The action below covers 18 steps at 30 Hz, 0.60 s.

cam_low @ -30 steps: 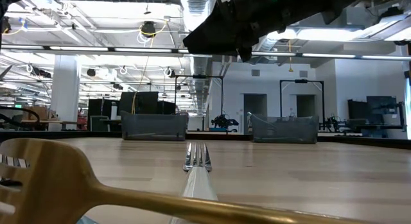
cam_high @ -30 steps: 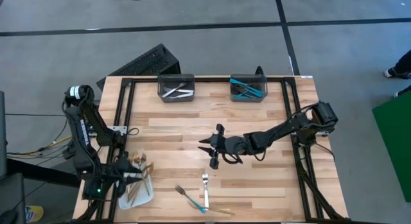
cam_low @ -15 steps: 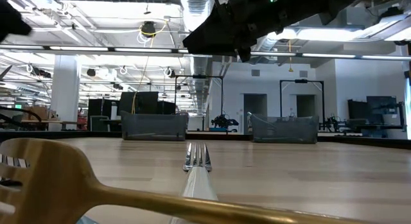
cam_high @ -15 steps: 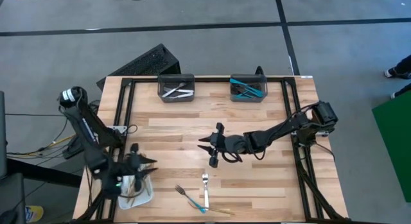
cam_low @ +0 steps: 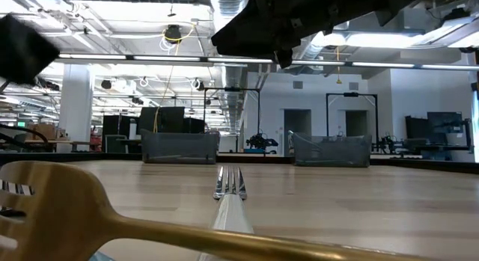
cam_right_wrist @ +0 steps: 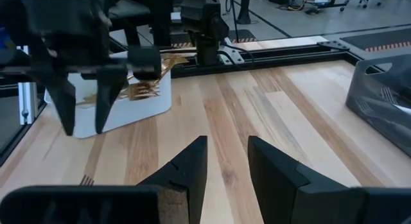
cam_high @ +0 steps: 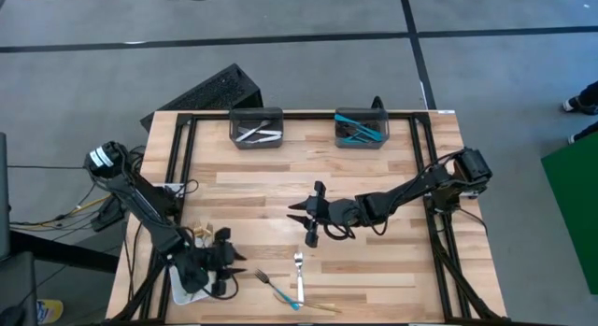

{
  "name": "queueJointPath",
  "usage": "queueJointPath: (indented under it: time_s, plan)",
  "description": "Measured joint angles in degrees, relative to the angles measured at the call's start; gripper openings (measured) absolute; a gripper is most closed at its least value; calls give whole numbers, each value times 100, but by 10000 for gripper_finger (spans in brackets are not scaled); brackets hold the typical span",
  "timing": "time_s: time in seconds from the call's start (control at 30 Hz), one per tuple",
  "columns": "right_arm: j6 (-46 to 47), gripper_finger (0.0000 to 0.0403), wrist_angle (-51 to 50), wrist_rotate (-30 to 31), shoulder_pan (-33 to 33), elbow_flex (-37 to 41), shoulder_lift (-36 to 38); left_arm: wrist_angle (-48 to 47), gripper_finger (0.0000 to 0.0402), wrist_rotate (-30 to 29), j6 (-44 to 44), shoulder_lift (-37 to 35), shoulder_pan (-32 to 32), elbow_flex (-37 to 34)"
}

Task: Sort silverware by color (type)
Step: Put the white fork into the left black bin

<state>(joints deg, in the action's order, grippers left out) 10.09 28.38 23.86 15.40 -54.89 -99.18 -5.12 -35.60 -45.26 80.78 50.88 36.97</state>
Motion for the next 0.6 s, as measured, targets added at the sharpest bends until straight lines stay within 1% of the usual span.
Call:
queueJointPath:
  time_s: [0.1, 0.17, 0.23, 0.33, 0.37, 0.43, 0.5, 0.6]
  plan:
    - [0, 137, 0, 0, -2, 0, 0, -642, 127, 770, -865, -7, 98, 0]
    - [0, 137, 11, 0, -12, 0, 0, -945, 127, 1111, -1289, -24, 214, 2]
    - [0, 137, 34, 0, -20, 0, 0, -1111, 127, 1288, -1493, -31, 340, 20]
    - [0, 136, 55, 0, -17, 0, 0, -1169, 127, 1444, -1539, -40, 465, 32]
    - [0, 136, 53, 0, -17, 0, 0, -1188, 127, 1617, -1787, -52, 497, 46]
    - [0, 136, 48, 0, -12, 0, 0, -1288, 127, 1831, -1850, -61, 571, 107]
    - [0, 136, 44, -2, -3, 0, 0, -1505, 127, 1895, -1793, -125, 567, 219]
    - [37, 136, 31, -128, 7, 0, 0, -1934, 127, 1459, -1623, -159, 538, 364]
